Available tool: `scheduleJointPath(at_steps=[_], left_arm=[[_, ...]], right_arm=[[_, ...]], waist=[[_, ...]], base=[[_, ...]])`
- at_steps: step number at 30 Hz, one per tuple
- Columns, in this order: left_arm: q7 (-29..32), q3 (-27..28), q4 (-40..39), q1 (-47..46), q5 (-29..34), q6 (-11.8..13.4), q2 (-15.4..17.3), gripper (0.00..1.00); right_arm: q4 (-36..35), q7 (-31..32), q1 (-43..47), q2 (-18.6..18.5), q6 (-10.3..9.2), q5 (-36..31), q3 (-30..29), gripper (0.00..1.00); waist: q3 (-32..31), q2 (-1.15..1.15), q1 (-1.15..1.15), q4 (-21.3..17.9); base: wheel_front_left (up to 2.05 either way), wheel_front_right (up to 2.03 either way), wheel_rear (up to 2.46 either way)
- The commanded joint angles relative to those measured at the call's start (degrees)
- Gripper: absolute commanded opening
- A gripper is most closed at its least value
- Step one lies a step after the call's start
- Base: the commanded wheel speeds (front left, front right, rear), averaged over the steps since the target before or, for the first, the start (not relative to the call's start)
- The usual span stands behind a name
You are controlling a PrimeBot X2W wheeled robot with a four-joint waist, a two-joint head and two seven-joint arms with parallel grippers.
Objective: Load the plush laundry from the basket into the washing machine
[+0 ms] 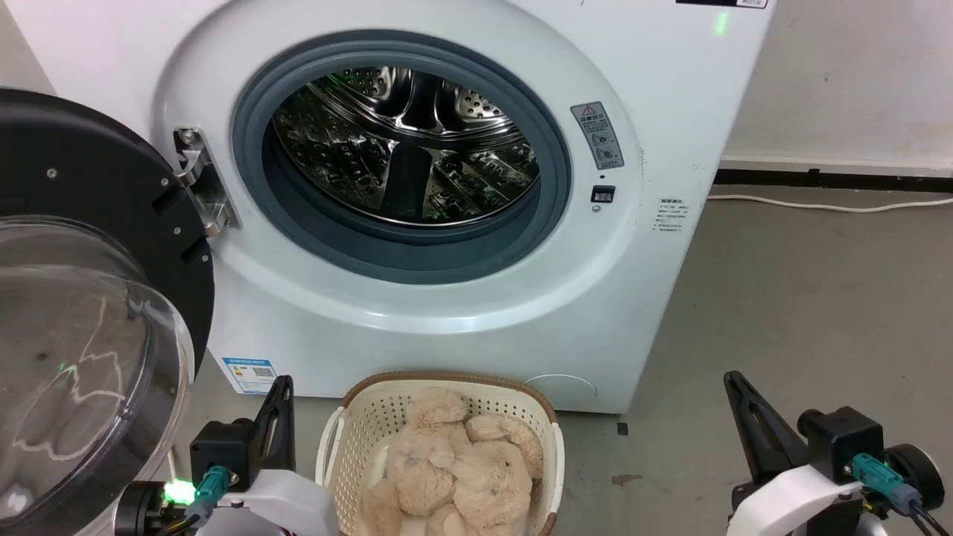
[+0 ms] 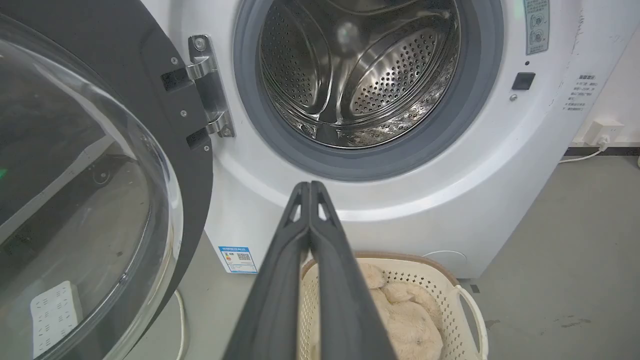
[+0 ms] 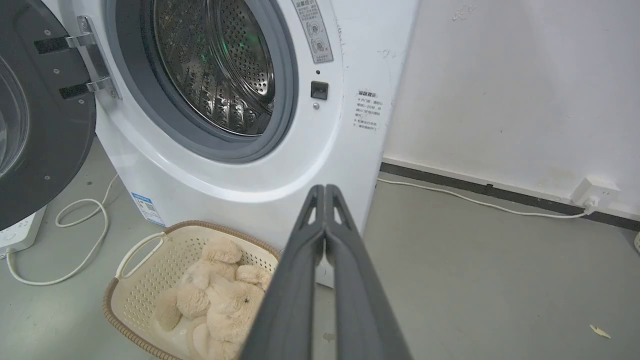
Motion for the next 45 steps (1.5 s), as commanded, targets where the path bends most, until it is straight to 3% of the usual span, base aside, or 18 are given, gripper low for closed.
scheduleJointPath(at_steps=[1,12,13,29,45], left_arm=[[0.02,0.06,-0.25,-0.85,0.08,-0.25,-0.01,0.00],[0.02,0.06,-0.25,-0.85,0.08,-0.25,-0.01,0.00],[-0.01,0.01,0.00,0.00,0.00,0.00,0.00,1.00],[-1.43,-2.35,0.67,-0.12,0.15,0.39,0.20,1.00],[-2.04,-6.20,8.31,-3.09,-0.72,-0.19,0.09,1.00]], right_arm=[[0.09,0.02,-0.68,0.19,0.03,-0.43,-0.09,0.00],[0.09,0.02,-0.68,0.19,0.03,-0.43,-0.09,0.00],[0.00,0.00,0.00,0.00,0.00,0.01,-0.01,1.00],[-0.26,-1.43,0.59,0.02,0.00,1.76,-0.67,1.00],[-0.48,-3.34,0.10,0.04,0.01,4.35,-0.78,1.00]], waist=[[0.00,0.00,0.00,0.00],[0.00,0.00,0.00,0.00],[0.00,0.00,0.00,0.00],[0.30,0.00,0.00,-0.33],[4.29,0.00,0.00,-2.30]], base=[[0.00,0.00,0.00],[0.00,0.00,0.00],[0.00,0.00,0.00],[0.00,0.00,0.00],[0.00,0.00,0.00]])
